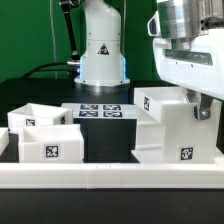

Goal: Assemble drawer

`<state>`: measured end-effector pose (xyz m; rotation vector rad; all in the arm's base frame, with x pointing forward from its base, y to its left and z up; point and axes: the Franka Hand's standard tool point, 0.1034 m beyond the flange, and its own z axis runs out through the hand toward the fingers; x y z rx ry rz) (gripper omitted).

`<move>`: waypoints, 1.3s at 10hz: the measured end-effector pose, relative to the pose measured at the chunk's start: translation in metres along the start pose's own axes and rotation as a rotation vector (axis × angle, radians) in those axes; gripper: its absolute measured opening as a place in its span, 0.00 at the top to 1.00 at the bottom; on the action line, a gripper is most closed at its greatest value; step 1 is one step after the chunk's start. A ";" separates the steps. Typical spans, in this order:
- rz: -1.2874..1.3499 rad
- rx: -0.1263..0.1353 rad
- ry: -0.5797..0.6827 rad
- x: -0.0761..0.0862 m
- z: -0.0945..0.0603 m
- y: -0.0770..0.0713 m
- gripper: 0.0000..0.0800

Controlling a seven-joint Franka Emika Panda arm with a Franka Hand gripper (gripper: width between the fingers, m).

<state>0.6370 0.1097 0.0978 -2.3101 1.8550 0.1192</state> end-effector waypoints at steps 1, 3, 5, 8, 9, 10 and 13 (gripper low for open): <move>0.000 -0.003 -0.001 0.000 0.000 0.000 0.95; 0.004 -0.015 -0.006 0.000 0.000 -0.003 0.95; 0.002 -0.021 -0.008 0.000 0.000 -0.003 0.95; -0.007 -0.019 -0.007 -0.001 0.000 -0.003 0.63; -0.020 -0.018 -0.007 -0.001 0.000 -0.003 0.39; -0.083 -0.020 -0.009 -0.001 -0.002 0.000 0.39; -0.288 -0.054 -0.035 -0.001 -0.027 0.011 0.19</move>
Offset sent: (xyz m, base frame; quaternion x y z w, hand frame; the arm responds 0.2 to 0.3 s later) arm 0.0222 0.0029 -0.0047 -0.0083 0.0044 0.0470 0.9989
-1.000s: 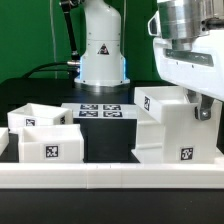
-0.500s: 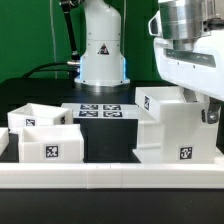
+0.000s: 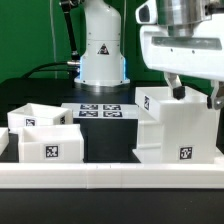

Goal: Assemble drawer

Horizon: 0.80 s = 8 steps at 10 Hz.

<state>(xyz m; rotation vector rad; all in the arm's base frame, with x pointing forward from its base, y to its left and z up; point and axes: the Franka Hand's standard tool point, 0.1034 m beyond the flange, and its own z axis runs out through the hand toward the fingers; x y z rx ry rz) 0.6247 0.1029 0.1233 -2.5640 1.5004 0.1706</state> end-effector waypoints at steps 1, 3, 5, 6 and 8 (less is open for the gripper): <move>-0.085 -0.010 -0.010 0.000 -0.012 0.003 0.19; -0.311 -0.081 -0.087 -0.008 -0.026 0.014 0.19; -0.296 -0.071 -0.080 -0.007 -0.024 0.011 0.19; -0.310 -0.073 -0.081 -0.007 -0.023 0.011 0.19; -0.620 -0.136 -0.105 -0.002 -0.023 0.032 0.19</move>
Offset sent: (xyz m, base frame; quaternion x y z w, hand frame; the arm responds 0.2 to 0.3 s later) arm 0.0000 0.0000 0.0000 0.0000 0.0000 0.0000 1.0000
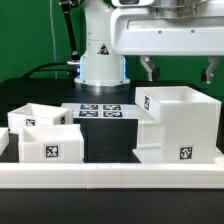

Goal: Assemble drawer

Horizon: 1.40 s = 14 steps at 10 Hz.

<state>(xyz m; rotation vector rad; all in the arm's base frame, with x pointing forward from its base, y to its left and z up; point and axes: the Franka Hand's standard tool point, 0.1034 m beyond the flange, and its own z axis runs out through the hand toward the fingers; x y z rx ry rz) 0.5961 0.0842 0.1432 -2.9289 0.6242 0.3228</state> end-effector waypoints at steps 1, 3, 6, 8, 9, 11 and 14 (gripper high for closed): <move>-0.073 -0.007 0.002 -0.005 -0.002 0.012 0.19; -0.237 -0.021 -0.004 -0.004 -0.004 0.043 0.19; -0.245 -0.022 -0.002 0.001 -0.005 0.052 0.19; -0.318 -0.030 0.005 0.001 -0.004 0.058 0.19; -0.447 -0.050 0.027 -0.001 0.001 0.076 0.19; -0.572 -0.083 0.065 0.003 0.010 0.112 0.19; -0.641 -0.097 0.127 0.019 0.020 0.142 0.19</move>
Offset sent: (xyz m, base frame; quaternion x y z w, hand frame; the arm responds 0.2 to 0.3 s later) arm -0.0064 -0.0779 0.0017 -0.0324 0.0152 -0.1614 0.9862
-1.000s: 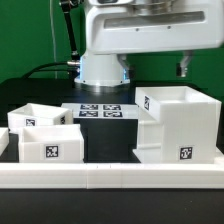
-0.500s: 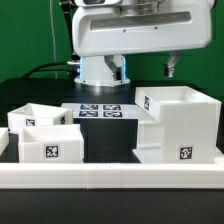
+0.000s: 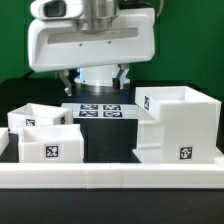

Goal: Assemble drawer

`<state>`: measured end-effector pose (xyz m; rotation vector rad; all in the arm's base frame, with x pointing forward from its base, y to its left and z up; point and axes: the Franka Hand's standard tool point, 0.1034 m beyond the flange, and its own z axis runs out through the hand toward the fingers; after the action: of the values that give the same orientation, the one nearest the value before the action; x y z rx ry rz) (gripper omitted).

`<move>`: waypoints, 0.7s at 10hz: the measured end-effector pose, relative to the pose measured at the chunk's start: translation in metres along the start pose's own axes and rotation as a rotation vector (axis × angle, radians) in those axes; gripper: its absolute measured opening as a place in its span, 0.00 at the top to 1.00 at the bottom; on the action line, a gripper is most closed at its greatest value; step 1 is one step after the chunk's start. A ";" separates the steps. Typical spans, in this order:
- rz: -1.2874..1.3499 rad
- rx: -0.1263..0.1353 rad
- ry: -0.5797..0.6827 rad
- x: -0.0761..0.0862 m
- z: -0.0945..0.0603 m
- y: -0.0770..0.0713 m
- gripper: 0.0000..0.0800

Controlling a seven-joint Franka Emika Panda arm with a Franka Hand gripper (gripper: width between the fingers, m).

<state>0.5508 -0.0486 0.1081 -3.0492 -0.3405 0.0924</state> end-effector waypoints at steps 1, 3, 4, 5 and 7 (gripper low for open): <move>-0.006 -0.001 0.002 0.002 -0.001 -0.002 0.19; -0.008 -0.001 0.001 0.002 -0.001 -0.003 0.19; -0.008 -0.001 0.001 0.002 -0.001 -0.003 0.19; -0.017 -0.002 0.002 0.001 0.001 -0.001 0.19; -0.040 -0.011 0.000 -0.010 0.019 0.015 0.19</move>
Offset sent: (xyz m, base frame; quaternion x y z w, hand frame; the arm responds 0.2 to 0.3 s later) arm 0.0000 0.0000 0.0000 0.0000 0.0000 0.0000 1.0000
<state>0.5434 -0.0641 0.0884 -3.0517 -0.4032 0.0884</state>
